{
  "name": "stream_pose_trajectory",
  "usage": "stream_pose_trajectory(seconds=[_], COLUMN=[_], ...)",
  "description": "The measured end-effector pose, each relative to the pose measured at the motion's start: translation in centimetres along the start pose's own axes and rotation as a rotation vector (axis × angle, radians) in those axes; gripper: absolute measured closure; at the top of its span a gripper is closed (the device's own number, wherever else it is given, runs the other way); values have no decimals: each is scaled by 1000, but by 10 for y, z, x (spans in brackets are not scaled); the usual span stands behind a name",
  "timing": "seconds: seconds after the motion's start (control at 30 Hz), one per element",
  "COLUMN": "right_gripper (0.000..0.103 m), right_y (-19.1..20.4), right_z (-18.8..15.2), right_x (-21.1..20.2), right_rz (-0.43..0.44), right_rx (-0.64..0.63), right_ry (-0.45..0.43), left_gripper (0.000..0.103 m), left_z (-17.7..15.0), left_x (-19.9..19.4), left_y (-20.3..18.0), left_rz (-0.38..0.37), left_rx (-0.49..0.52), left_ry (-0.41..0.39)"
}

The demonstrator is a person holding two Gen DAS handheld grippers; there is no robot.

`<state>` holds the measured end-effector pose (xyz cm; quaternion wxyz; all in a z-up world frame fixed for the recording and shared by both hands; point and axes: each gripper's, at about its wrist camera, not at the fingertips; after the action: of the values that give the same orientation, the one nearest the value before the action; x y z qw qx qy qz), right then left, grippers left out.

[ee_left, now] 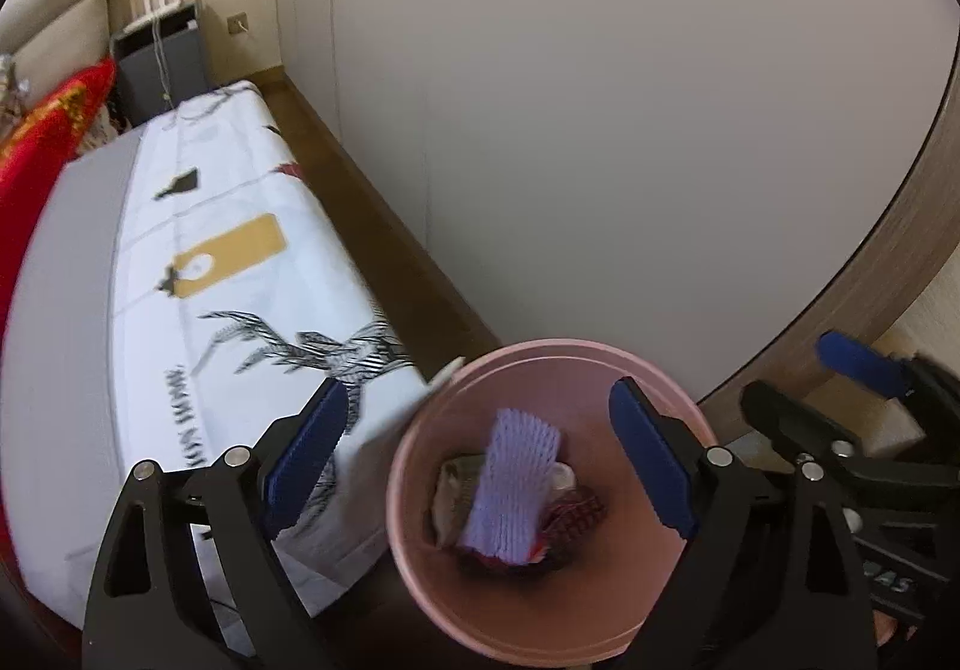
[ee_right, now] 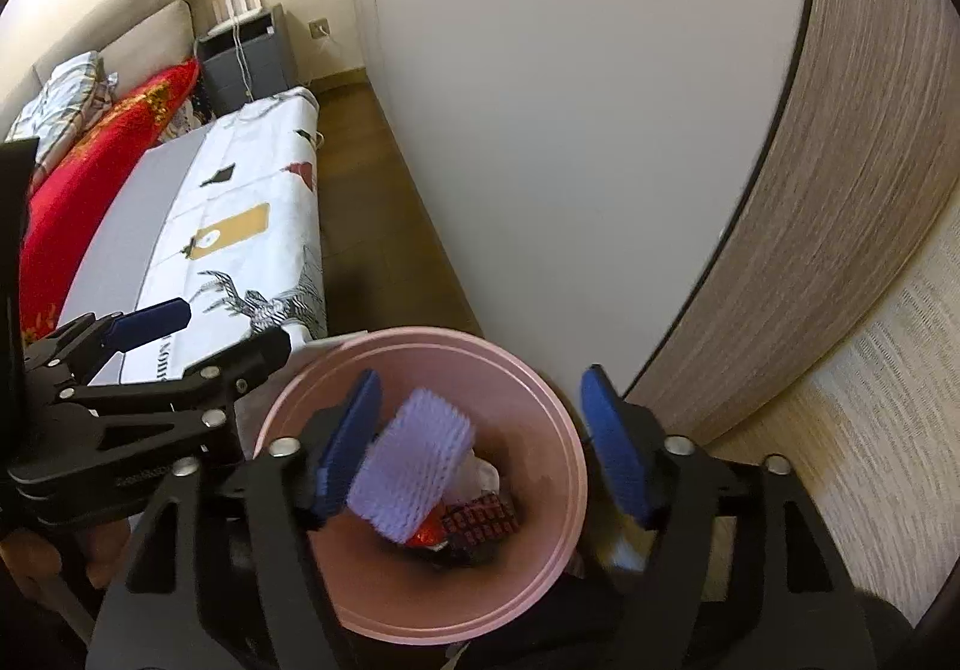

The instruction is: Collect trash

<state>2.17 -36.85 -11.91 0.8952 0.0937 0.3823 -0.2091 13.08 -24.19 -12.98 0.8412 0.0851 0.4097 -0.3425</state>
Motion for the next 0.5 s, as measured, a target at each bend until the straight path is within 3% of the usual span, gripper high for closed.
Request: stream_pose_trajectory(seconds=[0.13,0.27,0.37,0.5], right_gripper=[10,6,5,5], right_y=[9,23,32,44], right_z=[5,5,-4,-21], right_x=[-40,-87,-116,-138], right_rz=[46,94,125,169], right_rx=[-13,-10,1,11], right_ry=[-119,-216,-246,-211], left_gripper=[14,8,8,8], left_z=[2,-3,-15,-40], left_x=[-42,-106,-146,-184], left_y=[4,11,19,33], left_rz=[113,257,324,374], left_rx=[28,35,30,-12], left_ry=[-36,-133,-155,-165])
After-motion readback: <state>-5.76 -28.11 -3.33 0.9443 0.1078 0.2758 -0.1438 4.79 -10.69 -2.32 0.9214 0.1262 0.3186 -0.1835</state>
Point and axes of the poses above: each gripper's, at about its wrist camera, not at the fingertips, and x roughly the way its jaws point, y to its left, z to its top, and after that the axes turned 3 degrees about -z, right-handed
